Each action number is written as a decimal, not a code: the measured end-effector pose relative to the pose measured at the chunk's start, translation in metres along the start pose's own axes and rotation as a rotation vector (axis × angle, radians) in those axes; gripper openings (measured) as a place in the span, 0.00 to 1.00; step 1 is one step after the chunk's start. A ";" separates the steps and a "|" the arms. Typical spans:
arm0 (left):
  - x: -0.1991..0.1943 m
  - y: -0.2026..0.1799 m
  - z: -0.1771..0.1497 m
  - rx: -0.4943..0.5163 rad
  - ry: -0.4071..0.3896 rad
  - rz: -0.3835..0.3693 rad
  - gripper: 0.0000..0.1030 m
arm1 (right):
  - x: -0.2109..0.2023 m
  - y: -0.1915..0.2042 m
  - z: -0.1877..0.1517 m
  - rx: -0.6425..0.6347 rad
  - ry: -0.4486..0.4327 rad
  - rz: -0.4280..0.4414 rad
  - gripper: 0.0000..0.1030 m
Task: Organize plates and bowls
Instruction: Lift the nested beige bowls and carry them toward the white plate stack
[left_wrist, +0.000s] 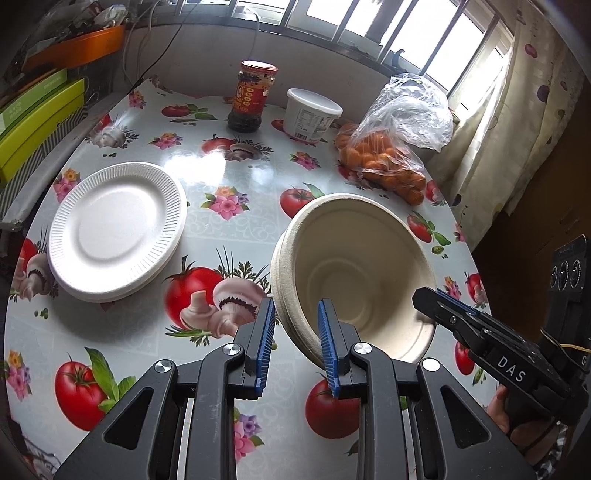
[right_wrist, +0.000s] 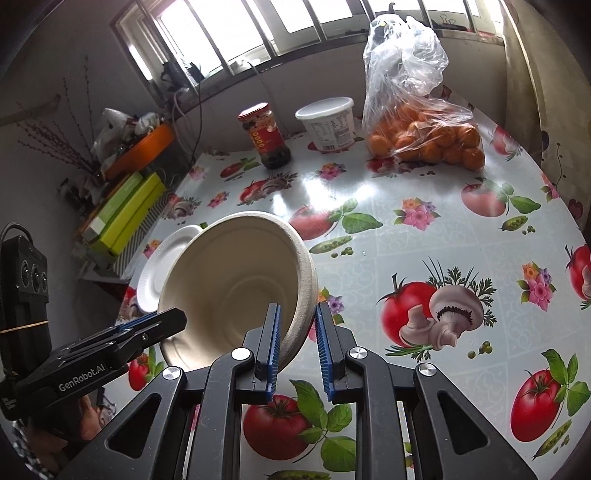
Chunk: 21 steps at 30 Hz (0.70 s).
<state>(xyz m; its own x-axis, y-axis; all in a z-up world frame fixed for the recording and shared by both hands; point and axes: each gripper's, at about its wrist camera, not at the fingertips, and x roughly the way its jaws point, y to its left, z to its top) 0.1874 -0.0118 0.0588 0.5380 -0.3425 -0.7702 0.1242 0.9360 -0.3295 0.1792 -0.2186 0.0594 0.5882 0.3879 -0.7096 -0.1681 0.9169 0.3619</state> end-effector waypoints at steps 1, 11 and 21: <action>-0.001 0.003 0.001 -0.002 -0.003 0.003 0.24 | 0.001 0.003 0.001 -0.005 0.000 0.003 0.18; -0.020 0.033 0.005 -0.043 -0.034 0.027 0.24 | 0.014 0.036 0.005 -0.048 0.019 0.031 0.18; -0.040 0.063 0.007 -0.078 -0.064 0.063 0.24 | 0.026 0.071 0.010 -0.086 0.036 0.068 0.18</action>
<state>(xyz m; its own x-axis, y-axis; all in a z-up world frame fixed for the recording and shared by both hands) 0.1794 0.0614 0.0731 0.5948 -0.2751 -0.7553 0.0245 0.9454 -0.3250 0.1909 -0.1446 0.0723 0.5446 0.4509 -0.7072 -0.2744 0.8926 0.3578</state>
